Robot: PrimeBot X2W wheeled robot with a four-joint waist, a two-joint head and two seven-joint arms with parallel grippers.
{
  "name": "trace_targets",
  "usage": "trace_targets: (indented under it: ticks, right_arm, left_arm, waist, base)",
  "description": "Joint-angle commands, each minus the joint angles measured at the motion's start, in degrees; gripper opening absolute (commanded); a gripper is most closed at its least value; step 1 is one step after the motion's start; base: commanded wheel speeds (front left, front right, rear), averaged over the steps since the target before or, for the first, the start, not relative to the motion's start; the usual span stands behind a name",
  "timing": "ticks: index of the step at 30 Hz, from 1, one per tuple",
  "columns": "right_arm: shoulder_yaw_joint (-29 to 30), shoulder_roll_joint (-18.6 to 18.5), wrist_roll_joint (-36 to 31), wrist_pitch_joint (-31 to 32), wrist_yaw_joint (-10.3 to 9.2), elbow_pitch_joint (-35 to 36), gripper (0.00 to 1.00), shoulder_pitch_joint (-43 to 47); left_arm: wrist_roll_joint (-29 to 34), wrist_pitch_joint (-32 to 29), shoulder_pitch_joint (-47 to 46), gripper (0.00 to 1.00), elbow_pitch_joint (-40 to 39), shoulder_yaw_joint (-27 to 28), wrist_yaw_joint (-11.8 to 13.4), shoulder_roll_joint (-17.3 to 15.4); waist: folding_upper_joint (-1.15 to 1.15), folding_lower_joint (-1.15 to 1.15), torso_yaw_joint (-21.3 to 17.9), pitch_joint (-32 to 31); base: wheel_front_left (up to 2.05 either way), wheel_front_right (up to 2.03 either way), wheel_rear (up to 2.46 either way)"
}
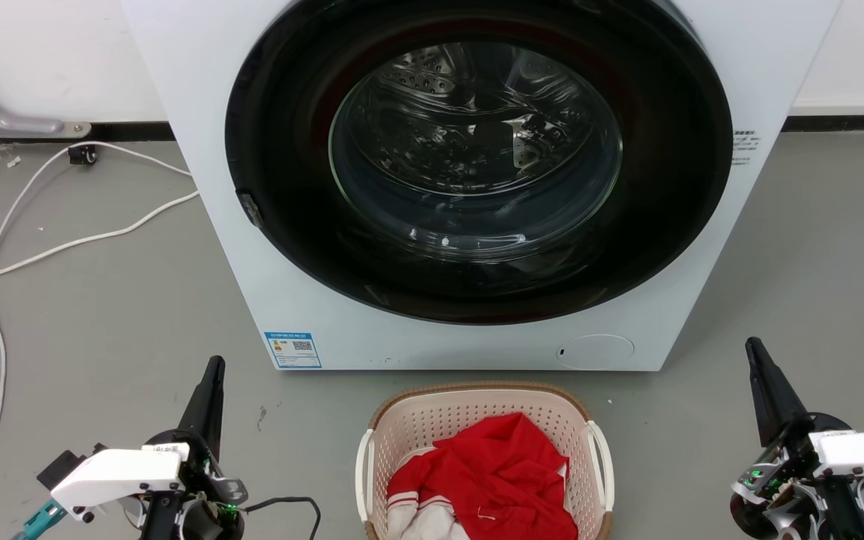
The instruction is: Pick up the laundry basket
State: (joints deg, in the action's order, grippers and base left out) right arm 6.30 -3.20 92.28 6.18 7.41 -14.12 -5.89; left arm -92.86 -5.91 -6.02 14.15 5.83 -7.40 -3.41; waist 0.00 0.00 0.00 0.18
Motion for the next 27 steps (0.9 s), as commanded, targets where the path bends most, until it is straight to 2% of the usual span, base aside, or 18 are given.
trace_targets:
  ticks: [1,26,27]
  right_arm:
    - [0.07,0.25,-0.04,0.24,0.15,-0.09,0.0,-0.78]
    - [0.15,0.3,-0.15,0.24,0.15,-0.09,0.0,-0.79]
    - [0.08,0.06,-0.02,0.13,0.0,-0.01,1.0,0.0]
  left_arm:
    - [0.31,-0.18,-0.41,0.0,0.02,0.16,-0.16,0.02]
    - [0.36,-0.41,-0.43,0.0,0.02,0.38,-0.17,0.17]
    - [0.36,-0.16,-0.02,1.0,0.02,0.18,0.0,0.13]
  waist:
    - [0.0,0.0,0.0,0.0]
    - [0.0,0.0,0.0,0.0]
    - [0.0,0.0,0.0,0.0]
  base:
    - [0.0,0.0,0.0]
    - [0.0,0.0,0.0]
    - [0.0,0.0,0.0]
